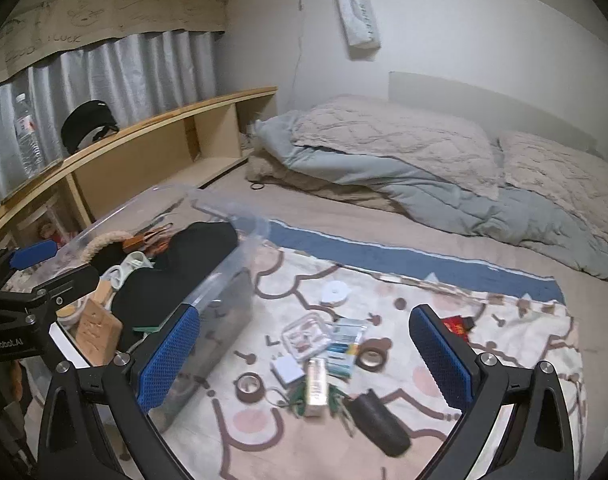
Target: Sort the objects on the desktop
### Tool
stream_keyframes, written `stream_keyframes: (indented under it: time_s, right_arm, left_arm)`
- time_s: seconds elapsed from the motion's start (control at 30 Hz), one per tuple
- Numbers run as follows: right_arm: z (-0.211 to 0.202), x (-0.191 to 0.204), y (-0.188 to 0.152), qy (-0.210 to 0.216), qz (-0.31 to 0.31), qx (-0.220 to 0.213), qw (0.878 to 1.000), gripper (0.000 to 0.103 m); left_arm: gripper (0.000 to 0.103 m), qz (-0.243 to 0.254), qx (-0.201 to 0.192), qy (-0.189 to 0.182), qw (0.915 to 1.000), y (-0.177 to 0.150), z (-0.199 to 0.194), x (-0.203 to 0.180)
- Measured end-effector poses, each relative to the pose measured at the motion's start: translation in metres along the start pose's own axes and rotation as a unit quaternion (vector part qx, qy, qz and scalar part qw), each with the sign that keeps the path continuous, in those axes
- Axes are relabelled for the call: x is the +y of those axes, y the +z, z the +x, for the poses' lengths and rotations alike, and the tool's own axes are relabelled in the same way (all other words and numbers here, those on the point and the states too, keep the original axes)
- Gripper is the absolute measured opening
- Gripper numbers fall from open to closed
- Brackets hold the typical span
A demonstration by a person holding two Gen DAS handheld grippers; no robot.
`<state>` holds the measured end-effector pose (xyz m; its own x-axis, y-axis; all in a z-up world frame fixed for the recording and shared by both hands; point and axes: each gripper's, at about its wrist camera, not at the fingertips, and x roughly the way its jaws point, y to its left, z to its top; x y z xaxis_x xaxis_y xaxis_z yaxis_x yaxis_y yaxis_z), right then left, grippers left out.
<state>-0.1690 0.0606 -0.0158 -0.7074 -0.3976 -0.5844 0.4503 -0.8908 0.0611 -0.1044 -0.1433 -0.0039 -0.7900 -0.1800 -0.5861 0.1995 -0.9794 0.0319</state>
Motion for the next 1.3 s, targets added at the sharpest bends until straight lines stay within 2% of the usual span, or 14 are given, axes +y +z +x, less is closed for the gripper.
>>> stream_keyframes:
  time_s: [0.23, 0.57, 0.97, 1.13, 1.3]
  right_arm:
    - [-0.012, -0.022, -0.003, -0.015, 0.007, -0.005, 1.000, 0.103]
    - [-0.019, -0.051, -0.007, -0.035, 0.020, -0.009, 0.999, 0.103]
    - [-0.021, -0.078, -0.015, -0.044, 0.032, -0.034, 0.998, 0.103]
    - [-0.008, -0.089, -0.023, -0.068, 0.034, -0.023, 0.997, 0.103]
    - [0.020, -0.104, -0.036, -0.083, 0.036, 0.028, 0.995, 0.103]
  left_arm:
    - [0.103, 0.012, -0.004, -0.019, 0.9997, 0.005, -0.001, -0.034]
    - [0.103, 0.016, -0.004, -0.034, 0.9993, 0.008, 0.002, -0.058]
    - [0.103, 0.021, 0.002, -0.057, 0.9981, 0.007, 0.012, -0.085]
    - [0.103, 0.038, 0.010, -0.073, 0.9966, 0.002, 0.018, -0.103]
    - [0.103, 0.068, 0.007, -0.076, 0.9948, -0.004, 0.022, -0.117]
